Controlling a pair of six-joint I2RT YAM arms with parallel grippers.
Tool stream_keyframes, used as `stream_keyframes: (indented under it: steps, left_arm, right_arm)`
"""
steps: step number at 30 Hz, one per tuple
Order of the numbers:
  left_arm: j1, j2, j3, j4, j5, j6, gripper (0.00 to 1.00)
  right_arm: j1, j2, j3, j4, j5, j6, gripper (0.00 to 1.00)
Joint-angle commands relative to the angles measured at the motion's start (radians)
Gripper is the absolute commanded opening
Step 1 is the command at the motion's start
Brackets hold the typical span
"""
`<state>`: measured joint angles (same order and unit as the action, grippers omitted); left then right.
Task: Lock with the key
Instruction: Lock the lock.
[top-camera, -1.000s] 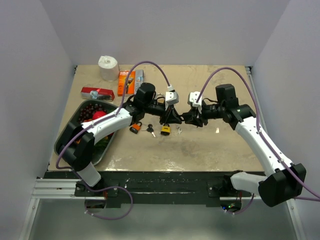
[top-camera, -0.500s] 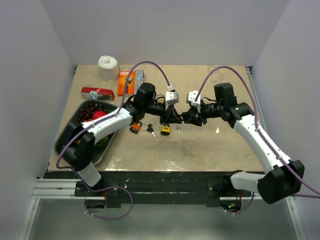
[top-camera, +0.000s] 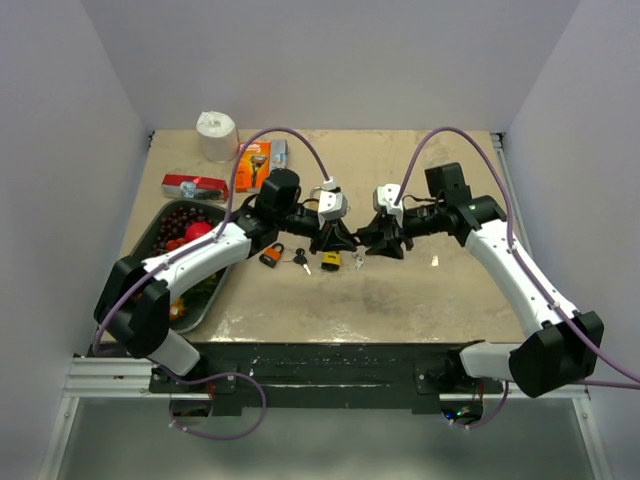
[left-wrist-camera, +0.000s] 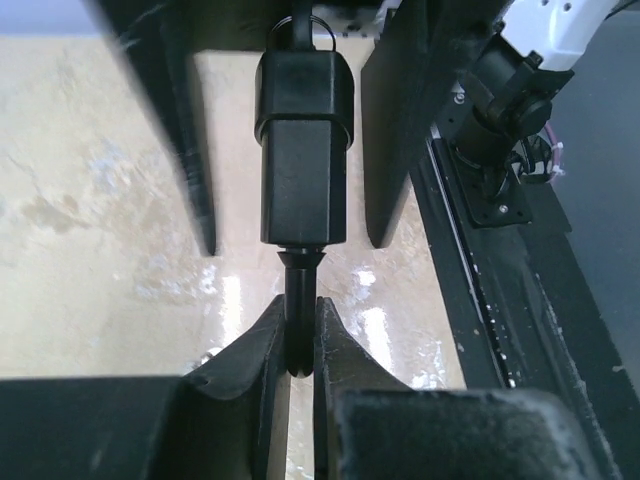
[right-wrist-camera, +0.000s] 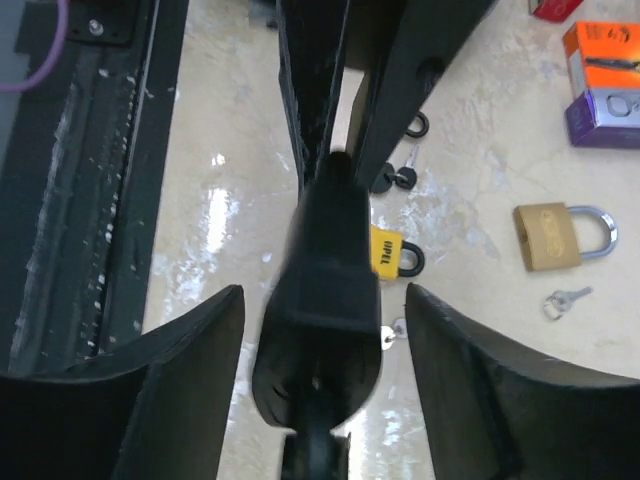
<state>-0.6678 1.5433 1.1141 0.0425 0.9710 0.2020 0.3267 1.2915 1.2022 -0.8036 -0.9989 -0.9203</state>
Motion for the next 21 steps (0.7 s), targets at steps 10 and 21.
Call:
stream_keyframes:
  steps: [10,21]
  left_arm:
    - [0.145,-0.097,0.072,-0.191,0.137,0.388,0.0]
    - [0.143,-0.068,0.089,-0.256,0.101,0.421,0.0]
  right_arm:
    - [-0.057,-0.047,0.134,-0.132,0.006,-0.032,0.98]
    - [-0.029,-0.031,0.171,-0.043,0.057,0.11,0.7]
